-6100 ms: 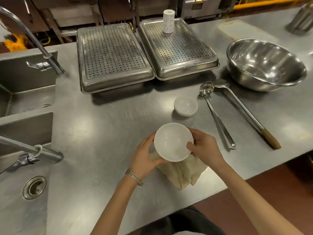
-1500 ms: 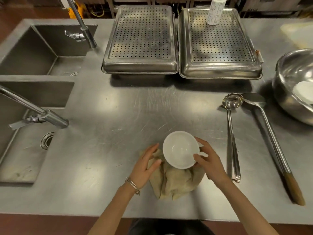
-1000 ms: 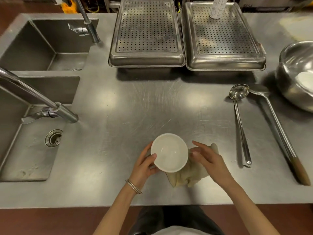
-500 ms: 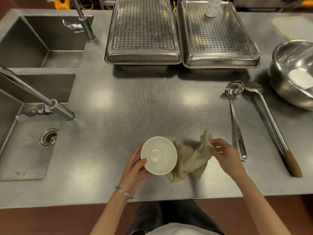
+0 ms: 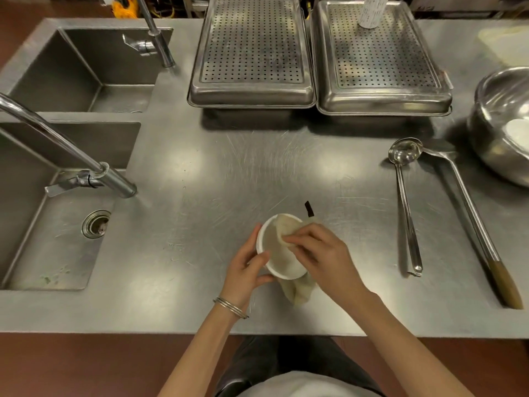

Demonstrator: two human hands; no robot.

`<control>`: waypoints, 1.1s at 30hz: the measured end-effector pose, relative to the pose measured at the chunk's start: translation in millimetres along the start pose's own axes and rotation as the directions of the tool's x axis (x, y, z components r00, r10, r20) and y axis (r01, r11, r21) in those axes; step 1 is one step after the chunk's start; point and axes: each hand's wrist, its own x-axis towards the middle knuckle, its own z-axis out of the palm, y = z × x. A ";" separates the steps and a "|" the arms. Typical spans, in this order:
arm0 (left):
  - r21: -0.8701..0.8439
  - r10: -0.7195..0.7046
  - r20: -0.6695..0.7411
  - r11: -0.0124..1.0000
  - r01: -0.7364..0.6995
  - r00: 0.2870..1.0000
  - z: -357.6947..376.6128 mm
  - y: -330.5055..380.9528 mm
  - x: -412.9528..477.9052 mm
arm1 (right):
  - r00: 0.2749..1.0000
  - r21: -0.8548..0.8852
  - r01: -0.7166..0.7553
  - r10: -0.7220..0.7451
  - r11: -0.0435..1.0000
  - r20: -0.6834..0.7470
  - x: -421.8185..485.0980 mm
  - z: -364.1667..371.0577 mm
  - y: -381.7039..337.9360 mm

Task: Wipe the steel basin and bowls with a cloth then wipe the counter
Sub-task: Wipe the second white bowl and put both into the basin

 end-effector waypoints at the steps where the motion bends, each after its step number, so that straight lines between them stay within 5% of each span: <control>1: 0.029 0.005 -0.001 1.000 -0.005 1.000 2.5 0.0 -0.9 | 0.999 -0.070 0.052 -0.050 0.996 0.021 0.3 8.2 8.0; 4: 0.122 0.017 0.014 0.992 -0.019 1.000 9.8 -1.9 -2.3 | 0.988 -0.288 0.131 -0.101 0.949 0.119 -3.4 23.9 31.5; 14: 0.098 0.015 -0.032 0.995 -0.012 0.999 25.9 -5.3 -0.2 | 0.999 -0.432 0.015 0.007 0.902 0.051 -26.6 17.8 32.9; 18: 0.079 0.058 -0.089 0.996 -0.051 0.994 33.6 -10.5 3.1 | 0.979 -0.544 -0.058 0.154 0.837 0.133 -23.6 25.8 29.6; 24: 0.045 0.022 -0.103 0.999 -0.017 0.994 28.8 -11.7 10.3 | 0.921 -0.327 0.122 0.016 0.937 0.390 -20.4 19.7 43.9; 26: 0.039 -0.024 -0.078 0.999 0.027 0.997 25.3 -13.0 11.2 | 0.941 -0.225 0.074 0.007 0.972 0.338 -17.3 11.6 46.7; 29: 0.055 -0.028 -0.051 0.998 0.031 0.998 23.2 -12.1 13.6 | 0.979 -0.014 -0.176 0.176 0.984 0.107 -6.7 11.3 40.4; 33: 0.175 0.048 0.014 0.983 -0.050 0.999 25.4 -6.0 19.1 | 0.970 -0.063 -0.228 0.232 0.972 0.065 -0.7 28.5 27.8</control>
